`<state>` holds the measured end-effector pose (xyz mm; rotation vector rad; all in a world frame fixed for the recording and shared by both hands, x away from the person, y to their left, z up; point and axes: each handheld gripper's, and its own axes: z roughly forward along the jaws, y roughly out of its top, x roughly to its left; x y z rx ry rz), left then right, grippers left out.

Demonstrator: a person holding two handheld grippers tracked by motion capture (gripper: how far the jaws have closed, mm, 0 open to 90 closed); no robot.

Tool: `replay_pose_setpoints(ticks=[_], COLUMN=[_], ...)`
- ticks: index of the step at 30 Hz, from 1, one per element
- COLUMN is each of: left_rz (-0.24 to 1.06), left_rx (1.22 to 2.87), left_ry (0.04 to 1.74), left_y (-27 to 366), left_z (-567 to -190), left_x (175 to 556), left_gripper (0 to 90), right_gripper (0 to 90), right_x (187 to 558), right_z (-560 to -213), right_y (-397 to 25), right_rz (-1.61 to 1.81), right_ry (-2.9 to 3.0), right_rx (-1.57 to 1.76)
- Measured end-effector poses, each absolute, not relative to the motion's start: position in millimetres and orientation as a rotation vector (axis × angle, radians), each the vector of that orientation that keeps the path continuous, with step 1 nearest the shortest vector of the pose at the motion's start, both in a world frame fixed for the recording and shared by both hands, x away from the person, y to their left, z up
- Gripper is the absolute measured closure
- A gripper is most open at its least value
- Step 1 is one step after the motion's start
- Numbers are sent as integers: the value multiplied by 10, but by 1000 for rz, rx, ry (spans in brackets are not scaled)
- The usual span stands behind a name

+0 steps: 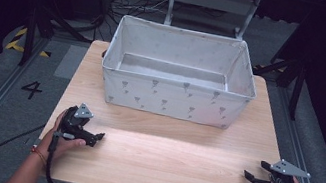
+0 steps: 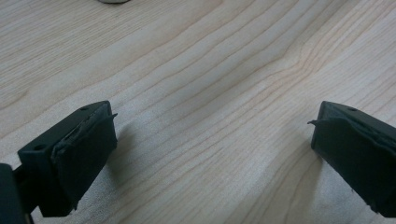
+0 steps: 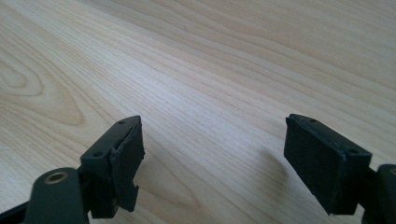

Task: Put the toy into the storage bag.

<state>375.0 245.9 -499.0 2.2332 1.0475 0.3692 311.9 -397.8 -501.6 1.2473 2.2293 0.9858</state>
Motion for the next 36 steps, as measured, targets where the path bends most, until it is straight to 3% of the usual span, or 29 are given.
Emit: replay_pose_setpoints(ticks=[36], left_rz=[369], left_rx=[2227], left_ry=[1071], left_y=[2448], left_z=[-4989], left_x=[3740], left_gripper=[2], right_gripper=[149], right_x=[3141], right_z=[-5040], right_y=[-3987], right_rz=[953], right_ry=[2189], right_rx=[1345])
